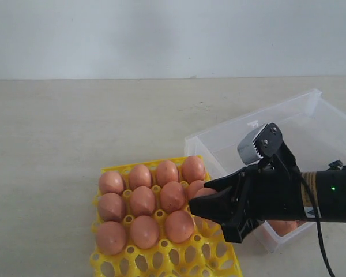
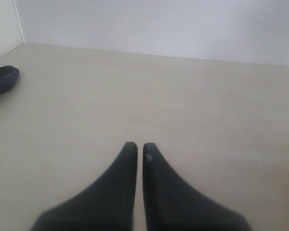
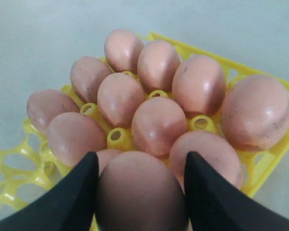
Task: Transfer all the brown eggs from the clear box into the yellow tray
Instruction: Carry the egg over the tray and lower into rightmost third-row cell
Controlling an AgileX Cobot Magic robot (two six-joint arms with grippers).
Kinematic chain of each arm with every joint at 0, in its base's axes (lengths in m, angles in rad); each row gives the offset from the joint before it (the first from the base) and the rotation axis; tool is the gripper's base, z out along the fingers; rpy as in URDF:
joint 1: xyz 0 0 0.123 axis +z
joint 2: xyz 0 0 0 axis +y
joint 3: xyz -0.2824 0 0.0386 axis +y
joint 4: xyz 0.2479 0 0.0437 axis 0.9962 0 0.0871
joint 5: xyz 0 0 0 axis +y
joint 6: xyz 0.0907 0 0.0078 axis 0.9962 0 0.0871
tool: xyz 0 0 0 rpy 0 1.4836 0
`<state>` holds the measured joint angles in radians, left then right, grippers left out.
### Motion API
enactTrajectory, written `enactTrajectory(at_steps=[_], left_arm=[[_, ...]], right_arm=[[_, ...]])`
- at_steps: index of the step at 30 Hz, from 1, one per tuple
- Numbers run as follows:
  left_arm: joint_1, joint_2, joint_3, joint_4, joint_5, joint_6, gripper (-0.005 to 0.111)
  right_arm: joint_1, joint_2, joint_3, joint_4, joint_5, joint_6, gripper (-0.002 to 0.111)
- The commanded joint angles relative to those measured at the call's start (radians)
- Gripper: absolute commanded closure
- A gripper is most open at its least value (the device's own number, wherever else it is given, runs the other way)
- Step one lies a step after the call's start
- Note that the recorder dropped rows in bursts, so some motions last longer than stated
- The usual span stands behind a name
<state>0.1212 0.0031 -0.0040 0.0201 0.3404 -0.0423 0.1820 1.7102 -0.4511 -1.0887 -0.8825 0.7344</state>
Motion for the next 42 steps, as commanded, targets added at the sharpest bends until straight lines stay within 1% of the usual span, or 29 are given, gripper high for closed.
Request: enactTrajectory(at_steps=[1,7,13,18,28,29,30,35,37,42], left_arm=[[-0.003,-0.003,0.004,0.0,-0.003,0.004,0.103],[-0.003,-0.003,0.004,0.0,-0.003,0.004,0.103],[-0.003,-0.003,0.004,0.0,-0.003,0.004,0.103],[-0.003,-0.003,0.004,0.0,-0.003,0.004,0.103],[-0.003,-0.003,0.004,0.0,-0.003,0.004,0.103],[-0.003,-0.003,0.004,0.0,-0.003,0.004,0.103],[-0.003,-0.003,0.004,0.0,-0.003,0.004,0.103],[-0.003,-0.003,0.004,0.0,-0.003,0.004,0.103],[-0.003,-0.003,0.004,0.0,-0.003,0.004,0.103],[-0.003,-0.003,0.004,0.0,-0.003,0.004,0.103]], right_arm=[[0.003,-0.002,0.001,0.014,-0.005,-0.011,0.108],[0.03,-0.002,0.001,0.014,0.005,-0.011,0.108],[0.049,-0.002,0.001,0.066,0.103,-0.027,0.108],[0.049,-0.002,0.001,0.081,0.069,-0.027,0.108],[0.049,-0.002,0.001,0.029,0.014,-0.021,0.108],[0.049,-0.002,0.001,0.027,0.014,-0.021,0.106],[0.049,-0.002,0.001,0.024,0.012,-0.021,0.102],[0.049,-0.002,0.001,0.025,0.012,-0.021,0.074],[0.049,-0.002,0.001,0.028,0.014,-0.021,0.07],[0.049,-0.002,0.001,0.029,0.014,-0.019,0.07]])
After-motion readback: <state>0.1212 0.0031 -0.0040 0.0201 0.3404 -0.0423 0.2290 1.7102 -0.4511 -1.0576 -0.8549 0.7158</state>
